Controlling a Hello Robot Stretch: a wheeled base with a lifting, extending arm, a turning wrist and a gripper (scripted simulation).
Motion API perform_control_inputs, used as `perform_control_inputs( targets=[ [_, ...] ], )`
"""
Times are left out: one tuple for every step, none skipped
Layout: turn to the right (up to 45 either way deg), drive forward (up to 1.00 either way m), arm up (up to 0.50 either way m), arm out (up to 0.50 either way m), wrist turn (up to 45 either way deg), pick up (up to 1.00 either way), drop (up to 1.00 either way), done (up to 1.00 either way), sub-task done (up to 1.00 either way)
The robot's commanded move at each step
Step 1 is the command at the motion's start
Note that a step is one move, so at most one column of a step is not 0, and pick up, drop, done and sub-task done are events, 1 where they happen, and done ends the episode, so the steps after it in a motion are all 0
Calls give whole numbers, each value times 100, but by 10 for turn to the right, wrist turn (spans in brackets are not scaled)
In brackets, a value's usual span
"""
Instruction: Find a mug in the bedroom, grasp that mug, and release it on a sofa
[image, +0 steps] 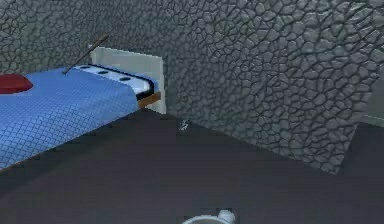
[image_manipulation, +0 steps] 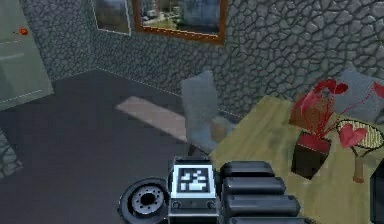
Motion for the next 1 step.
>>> perform_control_inputs(
  targets=[
    [-450,0,0,0,0,0,0,0,0]
  ],
)
